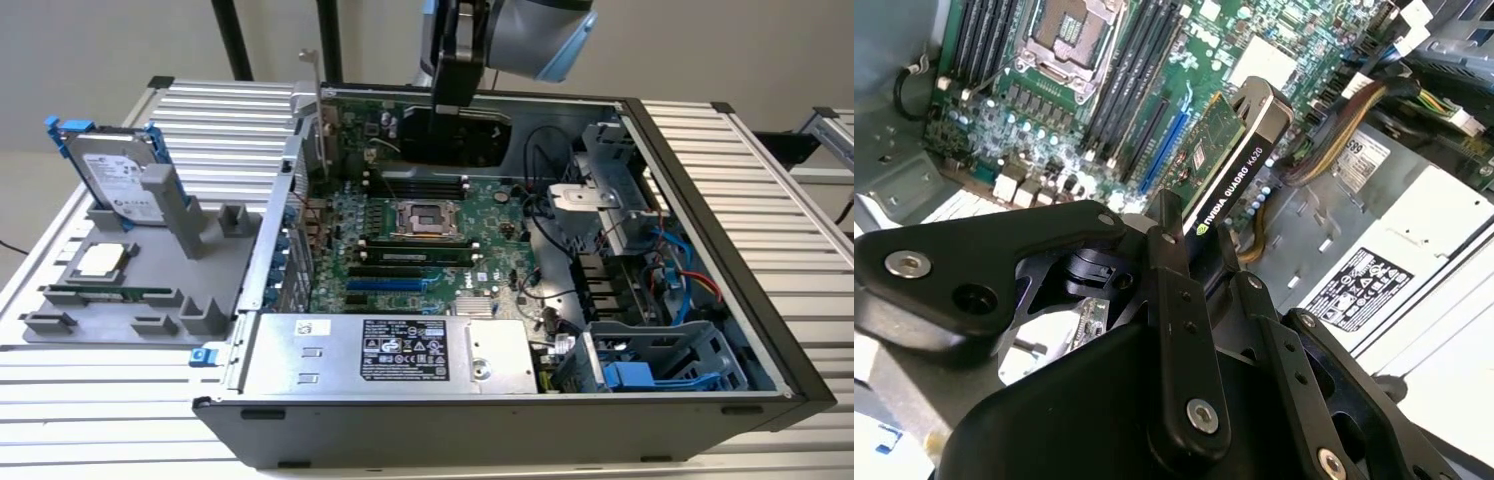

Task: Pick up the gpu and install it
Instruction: 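Insert the gpu into the slot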

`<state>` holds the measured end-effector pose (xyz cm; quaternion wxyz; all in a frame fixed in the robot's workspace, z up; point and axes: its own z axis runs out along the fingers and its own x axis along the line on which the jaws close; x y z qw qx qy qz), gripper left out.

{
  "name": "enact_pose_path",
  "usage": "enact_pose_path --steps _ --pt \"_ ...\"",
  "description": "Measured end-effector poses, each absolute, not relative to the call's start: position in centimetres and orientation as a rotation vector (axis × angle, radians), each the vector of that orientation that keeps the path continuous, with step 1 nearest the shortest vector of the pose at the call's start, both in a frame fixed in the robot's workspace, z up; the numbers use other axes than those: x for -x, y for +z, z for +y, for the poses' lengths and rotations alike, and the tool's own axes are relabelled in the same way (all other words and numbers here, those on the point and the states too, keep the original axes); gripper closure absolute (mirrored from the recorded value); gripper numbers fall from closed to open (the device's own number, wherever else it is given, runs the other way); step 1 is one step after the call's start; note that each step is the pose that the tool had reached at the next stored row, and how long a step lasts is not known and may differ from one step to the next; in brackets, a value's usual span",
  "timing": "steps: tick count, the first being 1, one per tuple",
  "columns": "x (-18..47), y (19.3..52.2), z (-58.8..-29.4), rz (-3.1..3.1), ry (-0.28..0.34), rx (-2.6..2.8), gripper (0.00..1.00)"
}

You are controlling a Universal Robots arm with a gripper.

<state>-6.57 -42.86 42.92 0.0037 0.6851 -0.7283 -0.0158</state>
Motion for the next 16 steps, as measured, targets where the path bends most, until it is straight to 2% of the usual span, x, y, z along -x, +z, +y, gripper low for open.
enact_pose_path --steps 16 --pt "6.57 42.36 -42.85 -2.280 -0.043 -2.145 1.00"
